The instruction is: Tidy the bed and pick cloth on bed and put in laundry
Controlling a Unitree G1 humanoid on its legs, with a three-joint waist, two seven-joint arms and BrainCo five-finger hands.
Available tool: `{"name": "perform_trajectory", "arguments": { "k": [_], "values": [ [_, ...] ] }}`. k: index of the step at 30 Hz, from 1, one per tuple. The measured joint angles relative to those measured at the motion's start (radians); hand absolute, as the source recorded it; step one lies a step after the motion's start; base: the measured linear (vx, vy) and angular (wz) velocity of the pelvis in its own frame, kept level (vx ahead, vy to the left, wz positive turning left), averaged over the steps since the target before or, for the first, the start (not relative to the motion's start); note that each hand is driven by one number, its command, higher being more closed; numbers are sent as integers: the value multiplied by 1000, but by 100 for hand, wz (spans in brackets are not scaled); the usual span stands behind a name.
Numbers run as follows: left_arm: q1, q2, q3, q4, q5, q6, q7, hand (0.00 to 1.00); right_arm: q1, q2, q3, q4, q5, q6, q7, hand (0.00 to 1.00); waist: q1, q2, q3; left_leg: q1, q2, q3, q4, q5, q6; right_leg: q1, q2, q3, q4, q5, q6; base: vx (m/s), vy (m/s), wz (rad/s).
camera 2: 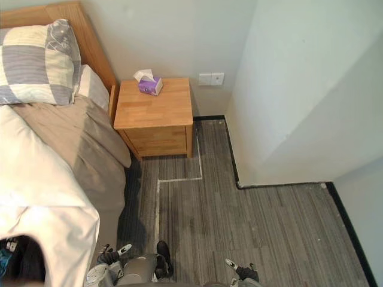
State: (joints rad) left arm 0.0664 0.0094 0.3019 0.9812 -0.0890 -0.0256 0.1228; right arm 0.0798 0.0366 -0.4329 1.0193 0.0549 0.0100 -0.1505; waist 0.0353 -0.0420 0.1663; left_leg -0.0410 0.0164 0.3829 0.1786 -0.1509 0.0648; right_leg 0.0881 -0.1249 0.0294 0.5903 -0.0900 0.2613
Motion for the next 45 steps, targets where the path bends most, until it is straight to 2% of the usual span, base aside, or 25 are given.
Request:
{"name": "perform_trajectory", "arguments": {
  "k": [1, 2, 3, 4, 5, 7, 8, 10, 11, 12, 14, 17, 18, 19, 21, 23, 25, 26, 28, 30, 36, 38, 41, 43, 45],
  "values": [
    [-7, 23, -35, 23, -1, 1, -8, 0, -9, -5, 10, 2, -1, 0, 3, 0, -21, -6, 2, 53, -28, -49, -25, -20, 6, -107, -5, 10, 270, 2, -3, 475, 47, 103],
    [-8, 27, -48, 29, -2, 3, -8, 0, -15, -13, 10, -6, -1, 0, 3, 0, -39, -3, 4, 104, -40, -102, -41, -30, 7, -179, -25, -33, 420, -30, -12, 475, 47, 113],
    [-8, 27, -51, 35, -4, 2, -8, 0, -14, -17, 10, -10, -1, 0, 3, 0, -44, 1, 6, 122, -40, -122, -43, -32, 10, -198, -32, -53, 448, -40, -28, 542, -48, 124],
    [-8, 22, -56, 45, -12, 2, -8, 0, -7, -24, 10, -20, -1, 0, 2, 0, -45, 13, 10, 177, -37, -177, -60, -32, 10, -257, -52, -103, 483, -81, -101, 429, -115, 117],
    [-7, 14, -52, 45, -26, 1, -8, 0, -6, -36, 11, -28, -2, 0, 1, 0, -42, 23, 16, 216, -27, -213, -67, -33, 10, -301, -56, -123, 453, -120, -139, 510, -164, 118],
    [-7, 5, -48, 44, -43, 0, -8, 0, -3, -42, 11, -31, -2, 1, 0, 0, -42, 33, 21, 245, -10, -261, -65, -33, 10, -334, -49, -126, 361, -156, -159, 319, -194, 120],
    [-9, -9, -13, 43, -48, -3, -8, 0, 3, -39, 13, -41, -5, 5, -2, 0, -41, 40, 24, 246, 12, -304, -42, -38, 1, -359, -29, -89, 213, -169, -166, 435, -405, 180],
    [-13, -30, 57, 37, -51, -8, -7, 0, 7, -36, 31, -62, -22, 5, -7, 0, -39, 41, 20, 198, 49, -383, 52, -92, -56, -369, 29, 98, -55, -150, -149, 438, -530, 190],
    [-13, -30, 73, 17, -53, -8, -7, 0, 14, -37, 59, -62, -33, 5, -9, 0, -41, 22, 12, 170, 56, -415, 103, -132, -98, -344, 35, 195, -191, -94, -138, 313, -452, 186],
    [-30, -61, 97, 18, -55, -1, -6, 0, 15, -76, 61, -52, -45, 11, -12, 0, -16, 86, 26, 170, 107, -418, 118, -156, -124, -311, 55, 108, -159, -70, -170, 229, -337, 180],
    [-22, -101, 99, -7, -59, -8, -6, 0, 15, -100, 99, -58, -66, 21, -11, 0, -12, 94, 23, 153, 123, -435, 95, -94, -149, -307, 68, 146, -56, -97, -198, 206, -348, 191],
    [-6, -101, 100, -20, -79, -12, -8, 0, 11, -124, 209, -60, -114, 24, -10, 0, -18, 81, 9, 167, 130, -475, 38, 39, -144, -202, 18, 6, -39, -121, -221, 87, -272, 186],
    [-6, -101, 100, -22, -83, -14, -8, 0, 8, -128, 224, -62, -120, 24, -9, 0, -16, 84, 5, 167, 138, -476, 35, 53, -154, -183, 16, -18, -54, -121, -221, 75, -244, 186],
    [1, -101, 102, -24, -97, -16, -8, 0, -7, -122, 266, -64, -120, 22, -9, 0, 8, 91, -2, 128, 155, -439, 37, 78, -165, -140, 3, -93, -94, -123, -222, 56, -173, 157],
    [-1, -101, 102, -33, -103, -23, -9, 0, -21, -99, 292, -72, -120, 22, -8, 0, 12, 83, -10, 73, 161, -336, 54, 119, -163, -104, -29, -186, -141, -123, -222, 19, -97, 171],
    [14, -100, 88, -37, -134, -23, -8, 0, -39, -61, 289, -70, -120, 23, -5, 0, 10, 95, -9, 41, 177, -52, 71, 117, -141, -20, -65, -319, -221, -124, -222, -20, -15, 176],
    [40, -95, 61, -34, -134, -23, -8, 0, -46, -50, 269, -61, -120, 21, 0, 0, 13, 105, -14, 43, 162, 64, 31, 104, -112, 0, -72, -348, -239, -137, -206, -45, 115, 125],
    [51, -84, 51, -34, -137, -25, -9, 0, -51, -41, 262, -47, -119, 20, 3, 0, 15, 102, -16, 57, 127, 51, -38, 98, -101, 16, -81, -346, -264, -157, -193, -44, 150, 111],
    [51, -61, 49, -34, -139, -25, -10, 0, -58, -27, 247, -27, -119, 21, 10, 0, 21, 71, -12, 59, 81, 33, -85, 126, -85, 36, -102, -345, -303, -177, -186, -52, 100, 60],
    [58, -58, 24, -28, -138, -23, -13, 0, -63, -39, 202, -6, -119, 22, 12, 0, 19, 81, -14, 62, 47, 7, -158, 175, -71, 50, -114, -360, -341, -163, -167, -85, 110, 41],
    [67, -45, 8, -23, -137, -21, -35, 0, -37, -65, 138, 22, -119, 29, 14, 0, 4, 79, -14, 61, 38, 29, -204, 179, -83, 60, -124, -400, -351, -157, -155, -67, 29, 21],
    [67, -37, -16, -18, -136, -21, -38, 0, -40, -63, 125, 25, -118, 29, 17, 0, -5, 79, -14, 64, 36, 43, -237, 207, -88, 60, -123, -410, -369, -151, -145, 26, 14, 10],
    [57, -3, -69, -2, -126, -19, -46, 0, -44, -56, 119, 29, -118, 29, 22, 0, -20, 61, -14, 90, 1, 39, -282, 224, -72, 74, -146, -429, -379, -149, -130, 87, 35, 12],
    [38, 16, -93, 24, -113, -19, -51, 0, -42, -52, 97, 39, -118, 31, 23, 0, -20, 38, -16, 113, -35, 39, -282, 181, -63, 85, -189, -427, -335, -162, -112, 199, 77, 5],
    [28, 30, -133, 44, -87, -12, -44, 0, -44, -53, 92, 19, -117, 32, 22, 0, -31, 41, -15, 135, -46, 22, -282, 164, -51, 15, -226, -395, -140, -150, -136, 202, 59, 14]
  ]
}}
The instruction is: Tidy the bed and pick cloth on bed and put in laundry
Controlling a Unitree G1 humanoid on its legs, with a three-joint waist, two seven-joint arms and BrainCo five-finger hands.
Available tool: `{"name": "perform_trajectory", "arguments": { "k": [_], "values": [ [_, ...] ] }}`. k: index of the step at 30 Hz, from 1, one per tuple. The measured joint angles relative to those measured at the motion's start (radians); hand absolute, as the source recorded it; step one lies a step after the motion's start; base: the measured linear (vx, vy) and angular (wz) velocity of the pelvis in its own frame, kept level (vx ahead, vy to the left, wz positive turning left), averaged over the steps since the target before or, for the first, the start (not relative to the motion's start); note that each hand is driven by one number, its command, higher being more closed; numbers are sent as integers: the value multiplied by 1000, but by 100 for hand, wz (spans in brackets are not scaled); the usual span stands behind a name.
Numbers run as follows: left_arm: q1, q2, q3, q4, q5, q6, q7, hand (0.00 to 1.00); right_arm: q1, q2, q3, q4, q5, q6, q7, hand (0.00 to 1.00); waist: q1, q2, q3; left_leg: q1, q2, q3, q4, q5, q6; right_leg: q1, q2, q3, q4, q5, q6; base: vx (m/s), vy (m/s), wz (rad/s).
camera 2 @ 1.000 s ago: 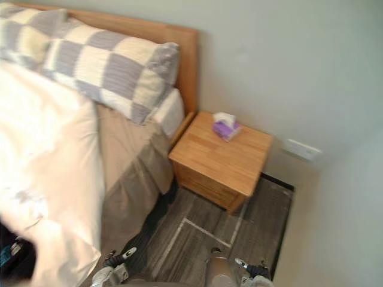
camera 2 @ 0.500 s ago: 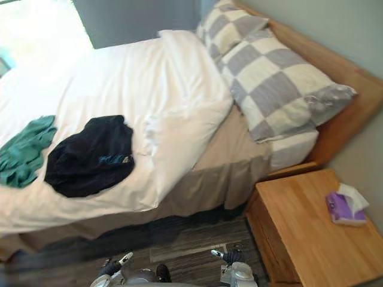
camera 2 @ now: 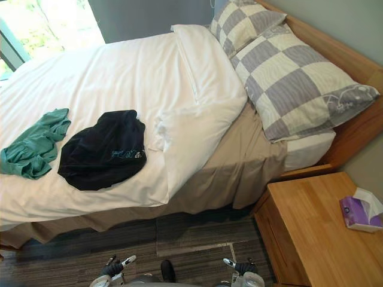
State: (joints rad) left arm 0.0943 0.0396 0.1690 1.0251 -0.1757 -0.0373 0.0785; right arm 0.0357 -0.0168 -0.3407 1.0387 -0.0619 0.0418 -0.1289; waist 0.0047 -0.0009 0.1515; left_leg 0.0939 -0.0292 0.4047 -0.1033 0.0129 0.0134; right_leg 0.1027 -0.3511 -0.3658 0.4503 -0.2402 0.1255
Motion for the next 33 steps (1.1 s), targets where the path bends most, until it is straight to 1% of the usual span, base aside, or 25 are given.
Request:
{"name": "perform_trajectory", "arguments": {
  "k": [1, 2, 3, 4, 5, 6, 7, 8, 9, 10, 12, 14, 15, 18, 19, 20, 22, 24, 25, 27, 29, 30, 31, 32, 33],
  "values": [
    [-1, 7, -27, 0, 14, 2, 8, 0, -5, 1, 2, -14, 0, -2, -6, 0, -9, -4, 1, 9, 9, -22, 1, -6, 9, -72, -5, 33, 129, 4, -49, 210, -4, 49],
    [-3, 21, -42, 0, 17, 5, 12, 0, -8, 9, 27, -22, -1, -8, -14, 0, -18, 2, 8, 10, 30, -53, 4, -10, 12, -109, 45, 90, 144, -40, -39, 252, -22, 53],
    [-7, 26, -42, 0, 18, 4, 13, 0, -10, 10, 37, -22, -1, -10, -15, 0, -18, -5, 13, 10, 38, -61, 5, -10, 11, -122, 67, 110, 139, -53, -37, 218, -90, 59],
    [-17, 34, -42, 3, 27, 6, 15, 0, -18, 15, 50, -22, -1, -14, -21, 0, -14, -9, 22, 12, 68, -83, 6, 3, 6, -150, 134, 159, 100, -58, -46, 151, -93, 48],
    [-23, 36, -41, 12, 32, 6, 15, 0, -21, 15, 58, -22, -1, -15, -26, 0, -17, -7, 24, 12, 95, -93, 7, 7, -2, -168, 187, 179, 50, -57, -46, 218, -169, 60],
    [-30, 35, -39, 20, 48, 7, 16, 0, -23, 13, 79, -22, -2, -23, -37, 0, -16, -5, 27, 25, 123, -107, 7, 4, -25, -192, 252, 229, -64, -39, -39, 179, -161, 40],
    [-30, 35, -39, 20, 51, 7, 16, 0, -24, 14, 80, -22, -2, -25, -37, 0, -16, -6, 28, 29, 124, -107, 7, 3, -26, -193, 256, 236, -83, -32, -39, 218, -205, 32],
    [-31, 32, -22, 19, 67, 7, 17, 0, -22, 18, 95, -21, -2, -28, -42, 0, -16, -22, 28, 40, 112, -109, 8, -4, -41, -190, 262, 289, -196, 44, -46, 174, -214, 22],
    [-38, 14, 28, 24, 71, 6, 21, 0, -30, 20, 101, -20, -2, -33, -45, 0, -17, -28, 40, 62, 107, -110, 8, -17, -61, -183, 258, 297, -201, 117, -82, 187, -209, 16],
    [-39, 0, 44, 22, 74, 6, 25, 0, -32, 18, 106, -22, -2, -32, -48, 0, -15, -17, 40, 65, 117, -103, 13, -17, -67, -180, 263, 297, -199, 117, -81, 195, -192, -3],
    [-40, -42, 82, 18, 85, 4, 39, 0, -33, -1, 116, -35, -3, -37, -54, 0, -14, 24, 54, 65, 139, -52, 36, -31, -89, -169, 282, 293, -204, 95, -98, 172, -140, -8],
    [-39, -59, 82, 19, 90, 4, 39, 0, -26, -3, 111, -40, -3, -38, -59, 0, -16, 34, 51, 80, 148, -46, 35, -26, -99, -149, 289, 283, -207, 84, -104, 148, -140, 11],
    [-39, -60, 83, 19, 90, 5, 39, 0, -20, -2, 109, -41, -1, -38, -64, 0, -15, 33, 51, 98, 158, -32, 31, -29, -110, -122, 298, 268, -219, 79, -109, 133, -120, 15],
    [-38, -61, 108, 18, 89, 7, 37, 0, 1, 6, 59, -53, 1, -37, -75, 0, -8, 25, 44, 127, 171, -26, 7, -26, -122, -87, 313, 256, -245, 79, -110, 92, -70, 10],
    [-38, -60, 114, 18, 89, 8, 37, 0, 4, 9, 48, -59, 1, -37, -75, 0, -8, 26, 42, 128, 171, -25, 7, -26, -122, -85, 313, 256, -246, 79, -110, 63, -28, 2],
    [-37, -58, 126, 18, 88, 11, 37, 0, 14, 17, 19, -77, 1, -33, -79, 0, -9, 17, 41, 129, 170, -24, 7, -27, -124, -80, 311, 256, -254, 79, -110, 44, -4, 3],
    [-35, -54, 140, 16, 87, 12, 37, 0, 41, 12, -19, -150, -1, -15, -88, 0, -7, 6, 38, 129, 167, -17, 7, -32, -131, -75, 307, 255, -261, 79, -109, 17, 0, 2],
    [-19, -53, 167, 4, 84, 11, 37, 0, 82, -7, -65, -305, -3, 8, -105, 0, -11, -8, 28, 128, 163, 0, 7, -32, -131, -75, 302, 256, -265, 81, -106, 1, 12, -2],
    [-7, -51, 167, -7, 83, 9, 37, 0, 89, -32, -86, -399, -17, 13, -117, 0, -16, -13, 23, 125, 161, 1, 7, -32, -132, -77, 300, 259, -268, 83, -103, -12, 13, -5],
    [14, -43, 163, -24, 78, 4, 34, 0, 83, -124, -113, -553, -89, 21, -136, 0, -24, -20, 6, 108, 159, 0, 6, -33, -132, -87, 299, 262, -278, 89, -97, -32, 9, -1],
    [22, -26, 139, -24, 77, -2, 28, 0, 27, -280, -131, -666, -212, 27, -158, 0, -28, -19, -6, 95, 157, -4, 5, -33, -132, -96, 298, 261, -291, 101, -96, -17, 1, 6],
    [25, -22, 131, -24, 77, -4, 28, 0, -2, -321, -125, -675, -242, 27, -160, 0, -30, -18, -7, 94, 157, -5, 5, -33, -132, -95, 299, 261, -296, 106, -95, 0, 0, 0],
    [31, -11, 104, -24, 78, -9, 26, 0, -57, -386, -114, -680, -285, 27, -162, 0, -36, -14, -11, 89, 157, -7, 5, -33, -132, -95, 300, 261, -305, 113, -96, -40, -3, 5],
    [41, 2, 74, -24, 78, -12, 13, 0, -118, -446, -73, -682, -331, 27, -163, 0, -46, -7, -19, 76, 155, -19, 5, -31, -129, -96, 299, 255, -318, 121, -94, -35, -8, 13],
    [45, 13, 54, -24, 78, -13, 7, 0, -154, -485, -28, -684, -392, 27, -163, 0, -48, 0, -23, 67, 154, -32, 5, -30, -128, -97, 299, 250, -325, 125, -94, -28, -8, 16]
  ]
}}
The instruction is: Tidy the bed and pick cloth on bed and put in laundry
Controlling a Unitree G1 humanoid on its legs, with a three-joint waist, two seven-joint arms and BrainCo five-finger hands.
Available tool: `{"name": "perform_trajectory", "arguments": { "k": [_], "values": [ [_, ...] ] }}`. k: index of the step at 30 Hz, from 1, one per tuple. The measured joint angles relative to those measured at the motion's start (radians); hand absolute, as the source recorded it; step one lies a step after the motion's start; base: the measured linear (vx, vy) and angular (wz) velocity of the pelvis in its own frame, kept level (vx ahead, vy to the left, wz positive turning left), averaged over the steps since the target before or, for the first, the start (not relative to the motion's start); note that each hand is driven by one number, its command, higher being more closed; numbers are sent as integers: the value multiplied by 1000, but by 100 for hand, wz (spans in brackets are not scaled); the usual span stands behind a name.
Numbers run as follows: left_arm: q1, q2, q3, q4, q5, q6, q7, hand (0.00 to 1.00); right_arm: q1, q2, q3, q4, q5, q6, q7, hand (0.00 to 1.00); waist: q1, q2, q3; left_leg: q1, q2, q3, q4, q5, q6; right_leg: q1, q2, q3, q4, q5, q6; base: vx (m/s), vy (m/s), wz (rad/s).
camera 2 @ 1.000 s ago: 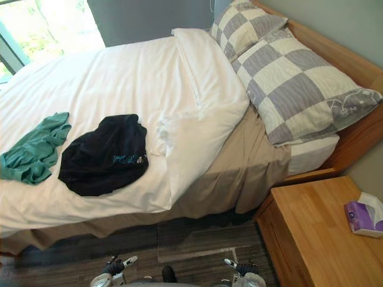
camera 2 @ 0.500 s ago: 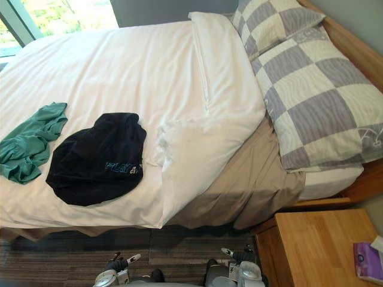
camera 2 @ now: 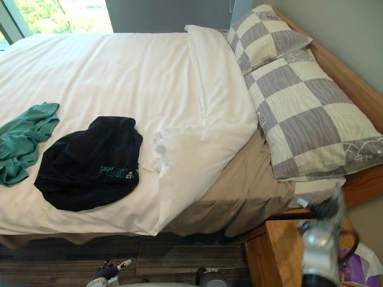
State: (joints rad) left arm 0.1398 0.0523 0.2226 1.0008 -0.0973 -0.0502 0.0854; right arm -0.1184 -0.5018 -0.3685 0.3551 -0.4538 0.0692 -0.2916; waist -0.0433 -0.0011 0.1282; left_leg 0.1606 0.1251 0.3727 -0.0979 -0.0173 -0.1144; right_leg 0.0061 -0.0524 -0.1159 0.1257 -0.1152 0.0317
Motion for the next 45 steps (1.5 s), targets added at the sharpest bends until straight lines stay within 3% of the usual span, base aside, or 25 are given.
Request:
{"name": "perform_trajectory", "arguments": {
  "k": [8, 15, 20, 27, 28, 35, 38, 45],
  "values": [
    [62, 33, -70, 0, 1, -3, 0, 0, -238, -68, 338, 22, -241, -12, 20, 0, 9, 25, -4, -67, -9, -49, 1, 18, 25, -49, -7, -34, -6, 14, 0, 6, -11, 16],
    [58, 44, -114, -10, -14, -27, 5, 0, -584, -72, 584, 71, -299, -21, 53, 0, 63, 32, 101, -190, -26, -95, 1, 57, 56, -150, -22, -58, -4, 49, 1, -53, 9, 17],
    [30, 57, -146, -38, -27, -39, 7, 0, -706, -74, 611, 97, -314, -21, 52, 0, 70, 34, 175, -272, -42, -127, 8, 75, 73, -214, -40, -80, 1, 63, 10, -39, 16, 21],
    [-43, 74, -192, -71, -72, -55, 10, 0, -804, -147, 616, 166, -313, -5, 47, 0, 87, 40, 270, -369, -60, -170, 35, 84, 86, -283, -64, -92, 18, 65, 10, 17, 27, 24],
    [-46, 75, -196, -82, -81, -60, 10, 0, -830, -147, 616, 189, -312, -4, 45, 100, 89, 45, 281, -386, -63, -177, 39, 85, 87, -296, -66, -93, 23, 65, 10, 31, 10, 13],
    [-61, 72, -235, -92, -116, -87, 30, 0, -884, -191, 617, 272, -317, 3, 36, 100, 95, 77, 333, -440, -74, -201, 54, 89, 93, -349, -88, -93, 61, 65, 11, 19, 20, 12],
    [-78, 80, -259, -88, -130, -87, 30, 0, -890, -190, 619, 272, -401, 23, 22, 100, 94, 82, 335, -444, -77, -203, 62, 89, 93, -352, -90, -91, 66, 65, 11, 3, 9, 3],
    [-99, 80, -258, -89, -127, -70, 30, 0, -756, -173, 606, 69, -464, 59, 32, 100, 92, 83, 336, -411, -76, -191, 63, 91, 95, -329, -91, -79, 77, 64, 11, -3, 2, -5]
  ]
}}
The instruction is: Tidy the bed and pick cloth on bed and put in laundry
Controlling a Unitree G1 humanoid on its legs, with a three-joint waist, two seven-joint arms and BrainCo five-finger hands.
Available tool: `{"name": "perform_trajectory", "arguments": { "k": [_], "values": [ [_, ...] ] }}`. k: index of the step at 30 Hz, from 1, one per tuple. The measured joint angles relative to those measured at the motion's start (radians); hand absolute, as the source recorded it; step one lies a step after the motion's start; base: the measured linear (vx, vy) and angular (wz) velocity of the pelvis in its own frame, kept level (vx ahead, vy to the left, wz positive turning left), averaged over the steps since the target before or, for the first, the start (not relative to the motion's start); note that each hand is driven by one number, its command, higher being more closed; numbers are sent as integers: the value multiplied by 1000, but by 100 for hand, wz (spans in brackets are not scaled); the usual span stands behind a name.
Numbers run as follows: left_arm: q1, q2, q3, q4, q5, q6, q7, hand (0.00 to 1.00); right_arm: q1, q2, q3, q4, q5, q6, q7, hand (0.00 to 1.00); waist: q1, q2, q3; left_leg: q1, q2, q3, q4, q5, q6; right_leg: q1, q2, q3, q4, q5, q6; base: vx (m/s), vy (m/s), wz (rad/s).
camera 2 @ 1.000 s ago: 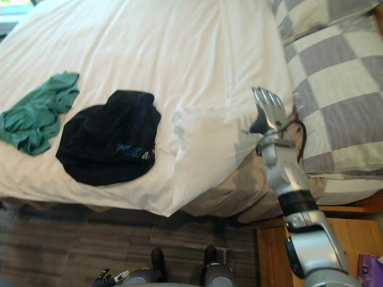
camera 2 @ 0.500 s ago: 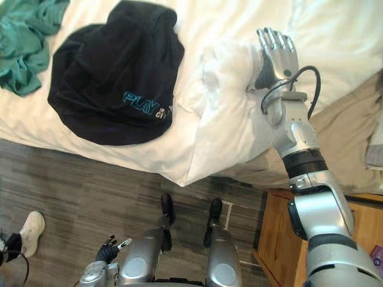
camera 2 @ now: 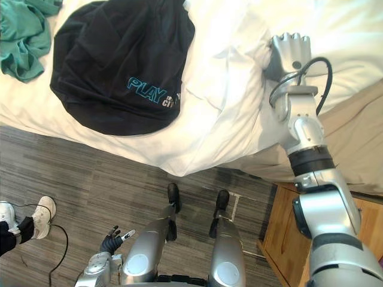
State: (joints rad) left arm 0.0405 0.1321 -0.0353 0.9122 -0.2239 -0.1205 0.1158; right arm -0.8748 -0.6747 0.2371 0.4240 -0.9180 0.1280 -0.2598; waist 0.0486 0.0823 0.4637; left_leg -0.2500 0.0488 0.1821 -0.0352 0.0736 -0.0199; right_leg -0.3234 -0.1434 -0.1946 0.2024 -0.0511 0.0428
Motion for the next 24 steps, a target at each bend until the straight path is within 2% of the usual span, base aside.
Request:
{"name": "perform_trajectory", "arguments": {
  "k": [5, 7, 9, 11, 13, 14, 19, 21, 24],
  "values": [
    [0, 1, 0, 7, 51, 23, -1, 0, 176, 38, -43, -145, 0, -7, 2, 100, -18, -2, -14, 98, -4, 30, -50, 9, 3, 60, 4, 40, -12, -2, 4, 2, 15, -23],
    [1, 2, 0, 20, 77, 31, -3, 0, 245, 43, -55, -185, 2, -22, 4, 100, -39, -4, -44, 104, -5, 33, -62, 17, 5, 63, 5, 43, -18, -2, 7, 23, 9, -6],
    [3, 2, 0, 26, 100, 41, -5, 0, 340, 47, -86, -226, 4, -34, 14, 100, -45, -11, -61, 142, -4, 52, -62, 15, 1, 97, 5, 48, -20, 0, 10, 39, 5, -13],
    [22, 1, 0, 27, 119, 47, -6, 0, 413, 47, -97, -253, 13, -42, 21, 100, -48, -18, -117, 153, -5, 61, -62, 11, -5, 102, 7, 65, -26, 1, 12, 29, 1, -26],
    [29, 3, 0, 42, 133, 48, -6, 0, 462, 47, -114, -277, 26, -55, 23, 100, -53, -27, -139, 182, -4, 80, -62, 5, -13, 127, 12, 85, -40, 4, 18, 17, 1, -34],
    [35, 4, 2, 51, 138, 49, -6, 0, 496, 47, -117, -287, 33, -62, 23, 0, -61, -32, -166, 186, -3, 89, -62, 1, -17, 128, 17, 103, -54, 12, 25, -22, 10, -26],
    [44, 7, 7, 59, 139, 52, -8, 0, 568, 47, -155, -282, 64, -80, 23, 0, -71, -41, -187, 204, 3, 142, -62, -3, -21, 139, 32, 156, -107, 50, 35, -41, 10, -37],
    [47, 7, 11, 76, 139, 52, -9, 0, 576, 47, -158, -276, 71, -80, 23, 0, -91, -40, -187, 216, 6, 169, -62, -4, -22, 154, 37, 178, -133, 71, 34, -28, 2, -29],
    [54, 2, 18, 90, 140, 52, -9, 0, 602, 48, -172, -273, 72, -84, 23, 0, -90, -40, -197, 240, 7, 199, -62, -13, -24, 166, 44, 209, -150, 83, 38, -10, -3, -36]
  ]
}}
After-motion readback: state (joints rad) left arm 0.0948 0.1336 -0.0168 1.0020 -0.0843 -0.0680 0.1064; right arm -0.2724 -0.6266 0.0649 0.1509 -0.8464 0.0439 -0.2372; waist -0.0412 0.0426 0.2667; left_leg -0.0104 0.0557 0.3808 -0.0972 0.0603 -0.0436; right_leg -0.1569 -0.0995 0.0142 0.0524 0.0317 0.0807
